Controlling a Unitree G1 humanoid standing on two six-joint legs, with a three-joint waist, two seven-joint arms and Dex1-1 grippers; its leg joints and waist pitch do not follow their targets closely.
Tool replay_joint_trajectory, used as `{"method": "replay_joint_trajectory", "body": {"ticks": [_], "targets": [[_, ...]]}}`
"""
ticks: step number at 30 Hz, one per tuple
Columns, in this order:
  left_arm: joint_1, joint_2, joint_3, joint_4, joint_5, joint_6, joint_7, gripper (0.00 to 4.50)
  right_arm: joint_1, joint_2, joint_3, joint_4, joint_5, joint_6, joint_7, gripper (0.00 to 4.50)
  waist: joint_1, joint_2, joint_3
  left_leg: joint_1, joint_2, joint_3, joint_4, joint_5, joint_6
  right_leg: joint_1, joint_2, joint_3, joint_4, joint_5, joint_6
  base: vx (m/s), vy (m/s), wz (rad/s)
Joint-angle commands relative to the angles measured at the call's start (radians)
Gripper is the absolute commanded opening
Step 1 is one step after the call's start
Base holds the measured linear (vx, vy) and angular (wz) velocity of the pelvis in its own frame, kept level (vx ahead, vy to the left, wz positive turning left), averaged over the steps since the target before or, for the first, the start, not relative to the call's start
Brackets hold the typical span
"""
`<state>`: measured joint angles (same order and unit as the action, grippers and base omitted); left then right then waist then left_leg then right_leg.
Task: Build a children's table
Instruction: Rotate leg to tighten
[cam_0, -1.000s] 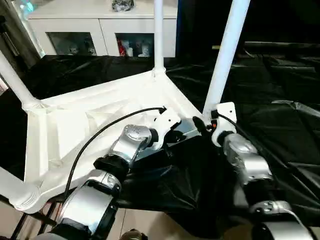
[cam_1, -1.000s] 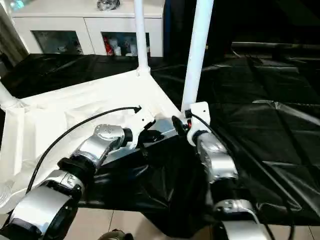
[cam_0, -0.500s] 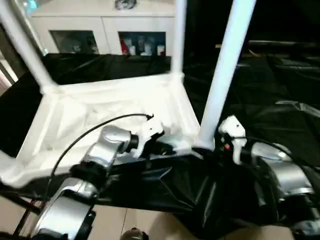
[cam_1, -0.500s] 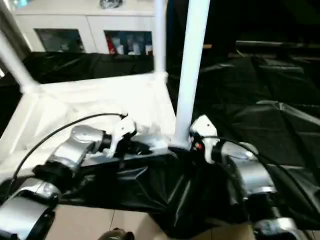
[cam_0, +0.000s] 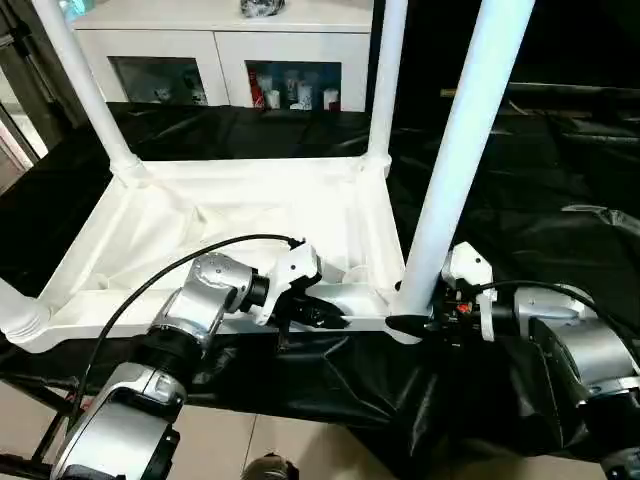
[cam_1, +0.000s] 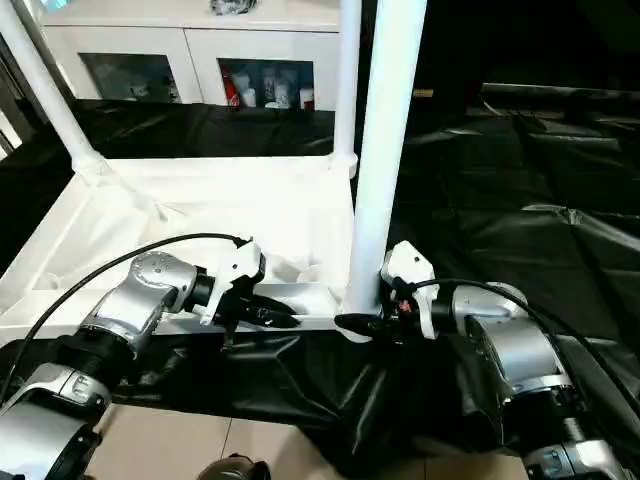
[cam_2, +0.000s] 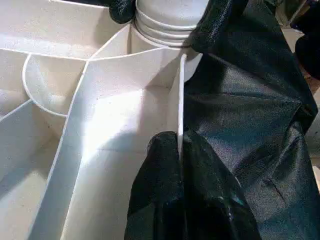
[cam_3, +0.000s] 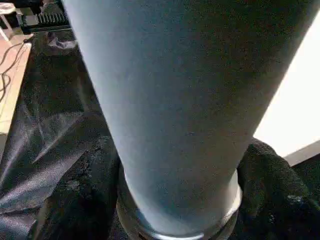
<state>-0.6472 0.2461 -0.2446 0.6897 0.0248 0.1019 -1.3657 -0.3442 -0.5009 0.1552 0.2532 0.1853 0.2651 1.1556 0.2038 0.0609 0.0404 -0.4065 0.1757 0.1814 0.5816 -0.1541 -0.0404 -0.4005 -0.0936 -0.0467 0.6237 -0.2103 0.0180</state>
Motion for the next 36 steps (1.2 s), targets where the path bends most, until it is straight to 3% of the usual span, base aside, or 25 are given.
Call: {"method": "replay_joint_trajectory", "body": {"ticks": [1, 5, 9, 15, 18, 20, 22, 24, 27, 28, 36], "targets": [[-0.023, -0.039, 0.013, -0.055, -0.07, -0.013, 0.003, 0.0, 0.015, 0.027, 0.06, -0.049, 0.022, 0.011, 0.055, 2.78, -0.001, -0.027, -0.063, 0.024, 0.056, -0.019, -0.057, -0.19, 0.092, 0.037, -0.065, 0.033, -0.075, -0.129, -0.236, 0.0, 0.0, 0.0], [-0.034, -0.056, 0.023, -0.031, -0.053, -0.016, 0.067, 0.0, 0.013, 0.073, 0.031, -0.008, 0.007, 0.012, -0.052, 2.74, -0.003, -0.029, -0.063, 0.023, 0.055, -0.019, -0.057, -0.194, 0.083, 0.037, -0.065, 0.033, -0.075, -0.135, -0.234, 0.0, 0.0, 0.0], [-0.082, -0.108, 0.053, 0.051, -0.022, -0.019, 0.228, 0.0, -0.032, 0.186, -0.034, 0.132, -0.053, 0.006, -0.331, 2.74, -0.021, -0.03, -0.06, 0.024, 0.05, -0.022, -0.066, -0.236, 0.035, 0.035, -0.065, 0.032, -0.081, -0.203, -0.223, 0.0, 0.0, 0.0], [-0.167, -0.207, 0.07, 0.166, 0.014, -0.02, 0.462, 0.0, -0.098, 0.348, -0.104, 0.277, -0.089, 0.025, -0.671, 2.72, -0.039, -0.027, -0.062, 0.028, 0.045, -0.022, -0.067, -0.242, 0.012, 0.036, -0.064, 0.034, -0.083, -0.191, -0.21, 0.0, 0.0, 0.0], [-0.196, -0.248, 0.075, 0.211, 0.026, -0.017, 0.566, 0.0, -0.139, 0.408, -0.123, 0.352, -0.13, -0.018, -0.832, 2.72, -0.039, -0.017, -0.066, 0.027, 0.045, -0.022, -0.065, -0.218, 0.014, 0.037, -0.063, 0.035, -0.078, -0.12, -0.215, 0.0, 0.0, 0.0], [-0.215, -0.281, 0.077, 0.241, 0.032, -0.023, 0.618, 0.0, -0.175, 0.444, -0.117, 0.416, -0.171, -0.079, -0.918, 2.72, -0.041, -0.021, -0.065, 0.029, 0.044, -0.022, -0.066, -0.227, 0.01, 0.038, -0.065, 0.033, -0.082, -0.12, -0.217, 0.0, 0.0, 0.0], [-0.215, -0.286, 0.078, 0.243, 0.03, -0.031, 0.605, 0.0, -0.175, 0.451, -0.119, 0.413, -0.148, -0.083, -0.866, 2.72, -0.04, -0.02, -0.066, 0.028, 0.044, -0.022, -0.065, -0.224, 0.02, 0.043, -0.064, 0.033, -0.08, -0.105, -0.213, 0.0, 0.0, 0.0], [-0.213, -0.287, 0.08, 0.242, 0.027, -0.04, 0.582, 0.0, -0.167, 0.456, -0.137, 0.385, -0.102, -0.073, -0.796, 3.28, -0.037, -0.022, -0.068, 0.024, 0.043, -0.021, -0.062, -0.188, 0.051, 0.047, -0.062, 0.032, -0.075, -0.039, -0.212, 0.0, 0.0, 0.0], [-0.207, -0.273, 0.076, 0.237, 0.021, -0.056, 0.542, 0.0, -0.158, 0.438, -0.129, 0.347, -0.094, -0.091, -0.734, 3.51, -0.033, -0.022, -0.068, 0.022, 0.046, -0.021, -0.059, -0.174, 0.076, 0.049, -0.063, 0.031, -0.074, -0.018, -0.217, 0.0, 0.0, 0.0], [-0.206, -0.269, 0.075, 0.235, 0.02, -0.057, 0.535, 0.0, -0.156, 0.433, -0.123, 0.341, -0.098, -0.096, -0.724, 3.77, -0.032, -0.022, -0.069, 0.023, 0.046, -0.021, -0.058, -0.172, 0.079, 0.048, -0.063, 0.03, -0.073, -0.014, -0.22, 0.0, 0.0, 0.0], [-0.172, -0.199, 0.054, 0.2, 0.0, -0.091, 0.381, 0.0, -0.111, 0.312, -0.043, 0.241, -0.053, -0.15, -0.432, 3.77, -0.028, -0.025, -0.066, 0.022, 0.048, -0.02, -0.057, -0.186, 0.092, 0.049, -0.064, 0.029, -0.075, -0.05, -0.236, 0.0, 0.0, 0.0]]}}
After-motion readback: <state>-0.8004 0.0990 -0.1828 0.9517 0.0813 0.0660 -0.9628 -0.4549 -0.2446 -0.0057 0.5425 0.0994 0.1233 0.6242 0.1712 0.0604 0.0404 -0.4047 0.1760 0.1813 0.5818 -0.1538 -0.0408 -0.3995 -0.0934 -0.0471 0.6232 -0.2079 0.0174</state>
